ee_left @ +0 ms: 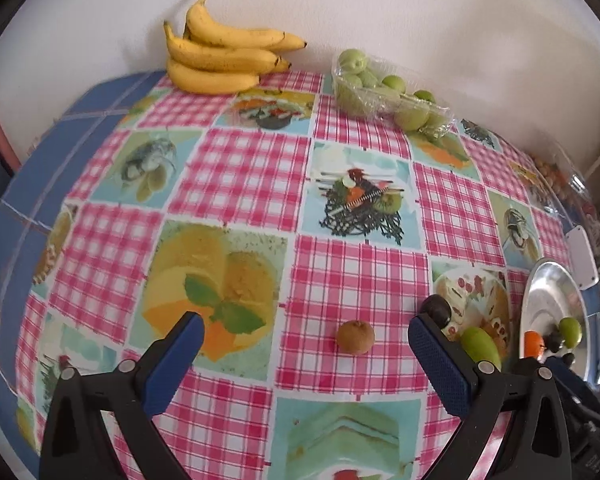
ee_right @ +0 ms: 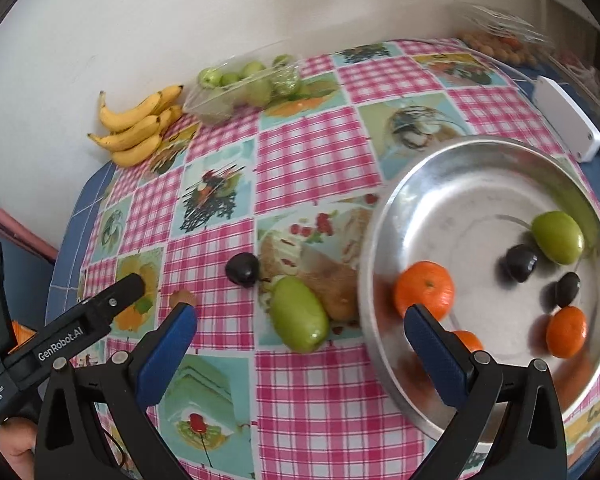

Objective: Organize fruits
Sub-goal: 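Lower the right gripper around the green oval fruit while the left gripper approaches the kiwi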

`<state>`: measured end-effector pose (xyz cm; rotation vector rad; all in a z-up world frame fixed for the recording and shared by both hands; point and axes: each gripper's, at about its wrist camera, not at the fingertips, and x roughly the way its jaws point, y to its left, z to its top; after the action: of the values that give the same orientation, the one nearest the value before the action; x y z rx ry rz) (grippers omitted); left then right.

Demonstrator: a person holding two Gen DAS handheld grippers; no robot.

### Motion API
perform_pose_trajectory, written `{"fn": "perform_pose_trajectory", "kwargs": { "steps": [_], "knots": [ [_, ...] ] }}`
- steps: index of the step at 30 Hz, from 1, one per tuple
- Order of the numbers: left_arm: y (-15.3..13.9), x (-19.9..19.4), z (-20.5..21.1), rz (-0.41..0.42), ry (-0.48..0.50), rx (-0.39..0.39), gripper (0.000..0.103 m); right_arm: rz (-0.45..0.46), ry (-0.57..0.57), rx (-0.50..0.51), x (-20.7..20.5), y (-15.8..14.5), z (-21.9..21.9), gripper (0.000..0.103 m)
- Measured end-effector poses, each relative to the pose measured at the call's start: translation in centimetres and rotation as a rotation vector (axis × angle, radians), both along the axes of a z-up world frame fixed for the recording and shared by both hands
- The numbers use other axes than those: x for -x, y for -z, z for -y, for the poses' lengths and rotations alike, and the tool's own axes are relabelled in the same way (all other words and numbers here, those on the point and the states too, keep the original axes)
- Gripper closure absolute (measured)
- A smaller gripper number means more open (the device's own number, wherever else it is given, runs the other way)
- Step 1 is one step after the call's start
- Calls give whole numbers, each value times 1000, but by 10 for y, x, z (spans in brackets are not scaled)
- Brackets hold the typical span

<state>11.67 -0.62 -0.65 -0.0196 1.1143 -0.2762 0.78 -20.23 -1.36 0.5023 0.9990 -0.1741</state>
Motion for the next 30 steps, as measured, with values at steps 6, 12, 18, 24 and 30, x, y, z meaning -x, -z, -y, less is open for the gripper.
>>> {"fn": "perform_pose_trajectory", "kwargs": {
  "steps": [6, 12, 18, 24, 30],
  "knots": [
    [2, -2, -4, -11, -25, 21, 2, 2, -38, -8, -7, 3, -8, 0],
    [3, -3, -2, -21, -34, 33, 14, -11, -79, 45, -13, 3, -16, 21],
    [6, -3, 6, -37, -12, 72, 14, -65, -92, 53, -19, 14, -17, 41],
    [15, -3, 18, -67, 24, 63, 21, -103, -107, 74, -25, 21, -19, 53],
    [26, -5, 26, -103, 51, 60, 34, -124, -119, 119, -30, 23, -22, 56]
  ]
}}
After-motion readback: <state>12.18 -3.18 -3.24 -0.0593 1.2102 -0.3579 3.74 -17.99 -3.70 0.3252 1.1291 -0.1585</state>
